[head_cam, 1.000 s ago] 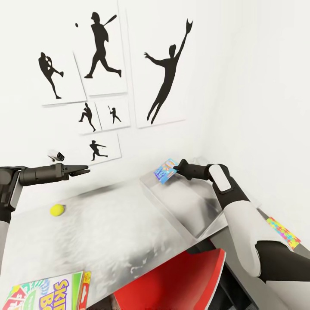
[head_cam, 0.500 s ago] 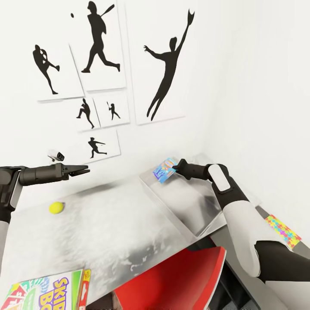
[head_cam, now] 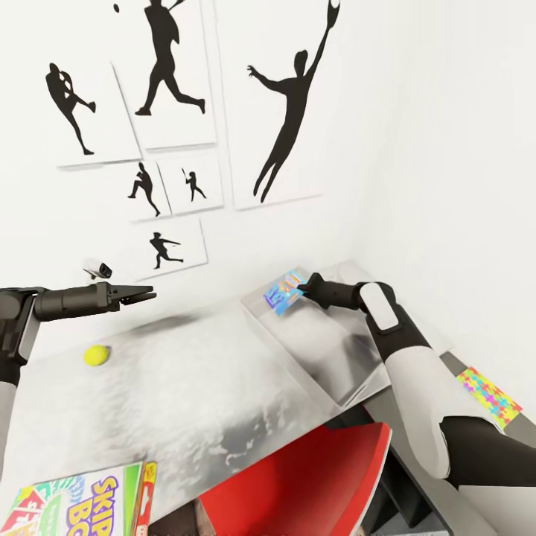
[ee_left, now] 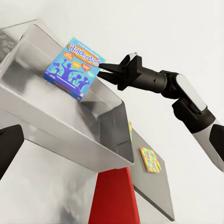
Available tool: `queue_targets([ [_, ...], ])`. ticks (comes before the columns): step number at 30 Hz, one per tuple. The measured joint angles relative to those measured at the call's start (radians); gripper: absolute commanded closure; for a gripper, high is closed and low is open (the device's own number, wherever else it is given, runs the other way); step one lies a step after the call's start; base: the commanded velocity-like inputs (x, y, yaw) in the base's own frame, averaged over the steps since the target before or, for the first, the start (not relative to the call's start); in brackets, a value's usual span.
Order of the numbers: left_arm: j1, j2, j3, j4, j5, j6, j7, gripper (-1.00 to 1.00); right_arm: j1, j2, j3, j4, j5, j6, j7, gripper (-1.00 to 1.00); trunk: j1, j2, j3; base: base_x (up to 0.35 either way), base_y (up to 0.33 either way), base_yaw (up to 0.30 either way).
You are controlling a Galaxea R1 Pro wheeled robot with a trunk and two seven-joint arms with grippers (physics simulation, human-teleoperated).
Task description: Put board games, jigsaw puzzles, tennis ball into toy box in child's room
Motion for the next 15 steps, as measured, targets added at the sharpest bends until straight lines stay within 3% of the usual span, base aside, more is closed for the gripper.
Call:
queue_targets([
  [15,0.0,0.0,-0.001,0.0,-0.001,0.0,0.0,-1.0,0.0,0.003,0.01,-0.055,0.0,0.002,0.001,1.0,0.0,0.0,-0.024,0.0,0.0,0.0],
])
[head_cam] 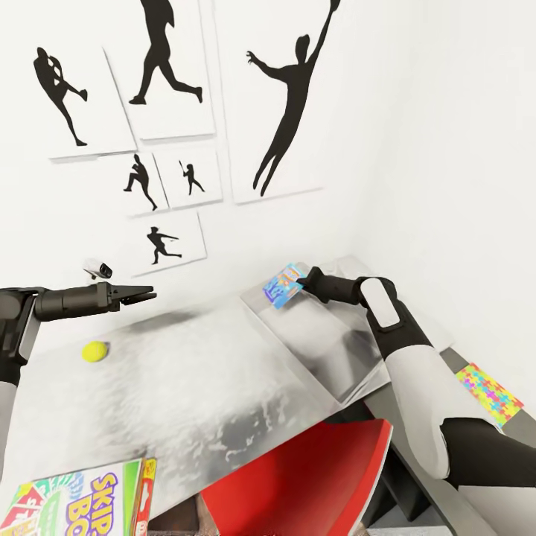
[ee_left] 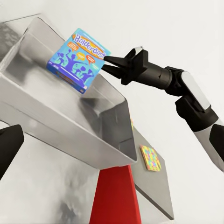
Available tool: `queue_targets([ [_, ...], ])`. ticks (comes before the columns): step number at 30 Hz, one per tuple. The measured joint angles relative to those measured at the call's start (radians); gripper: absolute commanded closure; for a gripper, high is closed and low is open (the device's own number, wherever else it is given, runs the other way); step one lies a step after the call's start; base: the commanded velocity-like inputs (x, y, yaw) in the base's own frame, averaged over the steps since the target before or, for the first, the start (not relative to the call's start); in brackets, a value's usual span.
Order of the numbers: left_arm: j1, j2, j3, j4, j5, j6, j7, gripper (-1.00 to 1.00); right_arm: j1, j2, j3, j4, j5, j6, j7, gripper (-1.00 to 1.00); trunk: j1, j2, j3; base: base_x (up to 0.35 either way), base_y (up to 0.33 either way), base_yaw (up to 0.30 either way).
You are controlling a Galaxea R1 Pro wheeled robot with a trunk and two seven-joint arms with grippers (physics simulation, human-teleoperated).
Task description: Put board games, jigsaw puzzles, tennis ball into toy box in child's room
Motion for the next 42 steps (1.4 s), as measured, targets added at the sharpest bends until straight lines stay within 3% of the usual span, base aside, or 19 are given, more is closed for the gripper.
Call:
queue_targets([
  [8,0.0,0.003,0.0,0.0,-0.001,0.0,0.0,-1.0,0.0,0.006,0.027,-0.007,0.0,0.0,0.0,1.0,0.0,0.0,-0.013,0.0,0.0,0.0],
  [42,0.0,0.003,0.0,-0.014,-0.001,0.0,0.0,-1.0,0.0,0.005,0.03,-0.013,0.0,-0.001,0.0,1.0,0.0,0.0,-0.068,0.0,0.0,0.0],
])
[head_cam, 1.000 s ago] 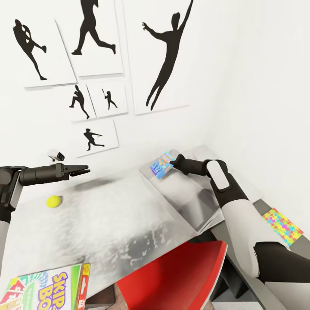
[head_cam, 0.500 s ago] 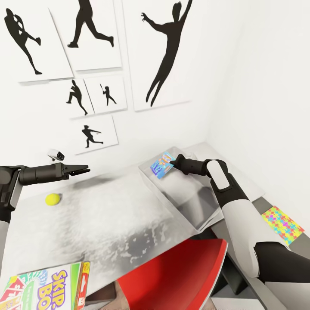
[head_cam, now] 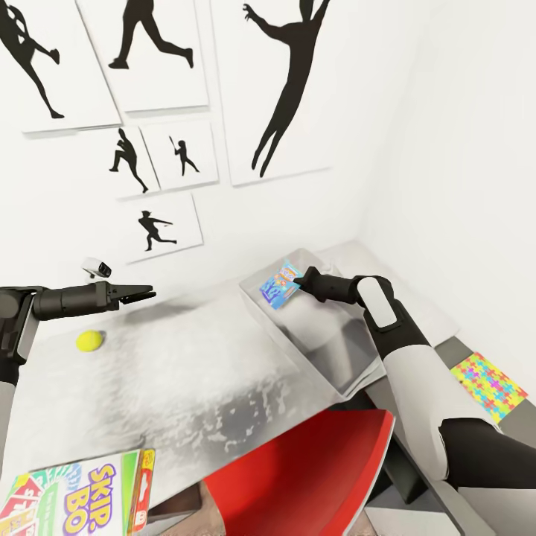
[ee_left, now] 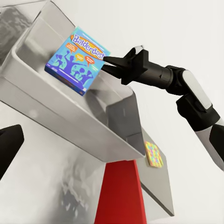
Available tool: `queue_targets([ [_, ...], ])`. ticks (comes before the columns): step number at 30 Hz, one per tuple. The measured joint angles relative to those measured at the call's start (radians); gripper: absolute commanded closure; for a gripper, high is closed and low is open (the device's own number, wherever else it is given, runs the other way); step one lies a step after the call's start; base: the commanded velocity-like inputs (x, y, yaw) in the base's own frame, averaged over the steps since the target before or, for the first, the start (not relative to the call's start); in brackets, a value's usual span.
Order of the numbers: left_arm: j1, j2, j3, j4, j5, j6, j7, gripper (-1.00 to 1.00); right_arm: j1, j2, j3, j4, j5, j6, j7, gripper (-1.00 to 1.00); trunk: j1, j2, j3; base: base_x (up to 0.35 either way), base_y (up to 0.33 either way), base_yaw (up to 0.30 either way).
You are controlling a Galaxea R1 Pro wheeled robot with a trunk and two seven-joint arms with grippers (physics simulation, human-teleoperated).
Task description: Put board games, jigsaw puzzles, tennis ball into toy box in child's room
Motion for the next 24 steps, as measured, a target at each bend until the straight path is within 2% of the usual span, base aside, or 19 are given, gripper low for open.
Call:
queue_targets([
  [12,0.0,0.0,0.0,0.0,0.0,0.0,0.0,-1.0,0.001,0.0,0.0,0.0,0.002,-0.003,0.0,1.0,0.0,0.0,-0.018,0.0,0.0,0.0],
  [24,0.0,0.0,0.0,0.0,0.0,0.0,0.0,-1.0,0.001,-0.001,0.0,0.0,0.002,-0.003,0.0,1.0,0.0,0.0,-0.019,0.0,0.0,0.0],
])
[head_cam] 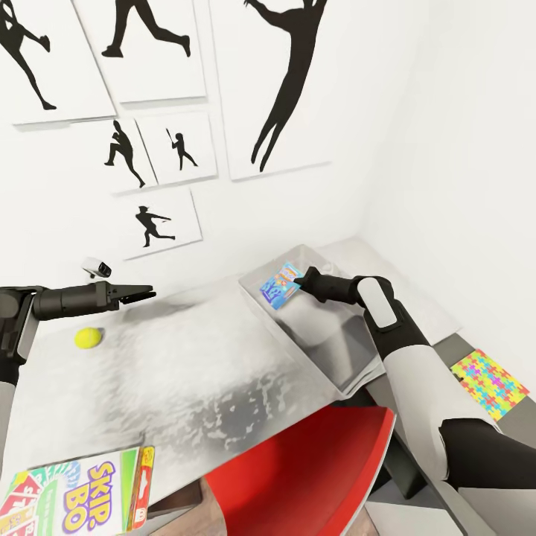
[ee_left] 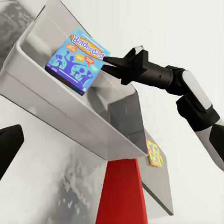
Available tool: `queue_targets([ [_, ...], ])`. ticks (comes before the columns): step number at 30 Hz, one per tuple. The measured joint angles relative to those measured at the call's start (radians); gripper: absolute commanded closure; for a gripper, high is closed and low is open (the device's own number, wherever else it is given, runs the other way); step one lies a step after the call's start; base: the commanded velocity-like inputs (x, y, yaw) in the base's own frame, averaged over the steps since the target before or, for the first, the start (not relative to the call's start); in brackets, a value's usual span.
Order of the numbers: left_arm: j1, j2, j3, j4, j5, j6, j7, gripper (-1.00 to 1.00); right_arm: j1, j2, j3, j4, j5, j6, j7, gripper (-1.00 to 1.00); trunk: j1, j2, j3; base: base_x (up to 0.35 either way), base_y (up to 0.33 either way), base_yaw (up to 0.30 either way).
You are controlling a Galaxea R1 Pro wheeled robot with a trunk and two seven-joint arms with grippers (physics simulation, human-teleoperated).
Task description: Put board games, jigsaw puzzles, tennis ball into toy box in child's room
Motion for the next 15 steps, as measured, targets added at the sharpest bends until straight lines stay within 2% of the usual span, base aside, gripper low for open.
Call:
queue_targets([
  [15,0.0,0.0,0.0,0.0,0.0,0.0,0.0,-1.0,0.0,-0.001,0.003,0.003,0.004,-0.001,-0.001,1.0,0.0,0.0,0.0,0.0,0.0,0.0],
])
